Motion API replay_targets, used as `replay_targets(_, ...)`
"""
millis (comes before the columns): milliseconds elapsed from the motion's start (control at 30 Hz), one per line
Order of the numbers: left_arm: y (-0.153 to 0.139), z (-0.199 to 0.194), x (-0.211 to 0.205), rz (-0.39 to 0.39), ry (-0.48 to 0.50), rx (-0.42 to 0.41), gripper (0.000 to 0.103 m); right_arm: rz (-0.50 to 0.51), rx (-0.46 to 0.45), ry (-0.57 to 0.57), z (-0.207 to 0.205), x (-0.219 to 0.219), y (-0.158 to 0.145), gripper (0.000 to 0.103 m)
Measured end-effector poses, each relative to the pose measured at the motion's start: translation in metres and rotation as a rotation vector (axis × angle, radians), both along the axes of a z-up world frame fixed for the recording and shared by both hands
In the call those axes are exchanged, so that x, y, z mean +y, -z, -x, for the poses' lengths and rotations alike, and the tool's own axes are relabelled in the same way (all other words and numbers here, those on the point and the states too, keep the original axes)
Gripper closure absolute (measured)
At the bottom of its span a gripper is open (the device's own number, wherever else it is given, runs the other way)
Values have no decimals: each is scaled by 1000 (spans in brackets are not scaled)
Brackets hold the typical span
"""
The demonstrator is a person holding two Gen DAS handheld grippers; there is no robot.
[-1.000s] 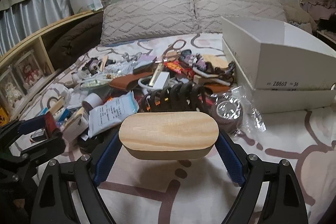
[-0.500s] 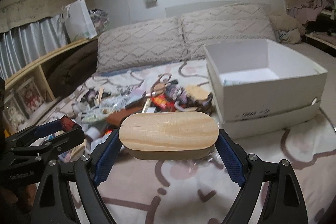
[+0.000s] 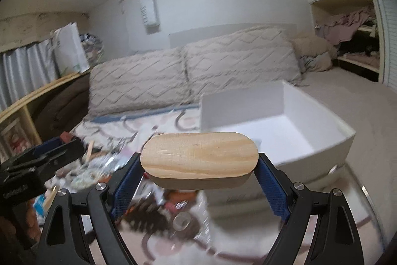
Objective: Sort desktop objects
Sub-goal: 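Lift and carry the red lighter and wooden box over the white box with both grippers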
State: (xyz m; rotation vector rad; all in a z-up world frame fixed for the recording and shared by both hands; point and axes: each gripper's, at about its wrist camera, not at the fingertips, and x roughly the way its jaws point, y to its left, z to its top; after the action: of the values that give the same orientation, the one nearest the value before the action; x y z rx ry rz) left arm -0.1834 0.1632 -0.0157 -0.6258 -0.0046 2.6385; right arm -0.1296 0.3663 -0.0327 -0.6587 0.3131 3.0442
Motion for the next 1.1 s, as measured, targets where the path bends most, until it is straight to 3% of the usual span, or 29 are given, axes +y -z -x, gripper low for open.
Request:
replay_targets(333, -14, 47, 41, -39, 53, 0, 20, 41, 47, 82, 40, 53, -23, 14)
replay_targets(633, -6, 88, 96, -3, 94, -42, 20, 18, -72, 138, 96, 97, -7, 14)
replay_targets(933, 0, 116, 145, 34, 151, -100, 20, -18, -136, 153, 118, 112, 4, 14)
replay_targets(1100, -2, 136, 161, 31, 146, -135, 20, -61, -245, 147, 130, 118, 23, 14)
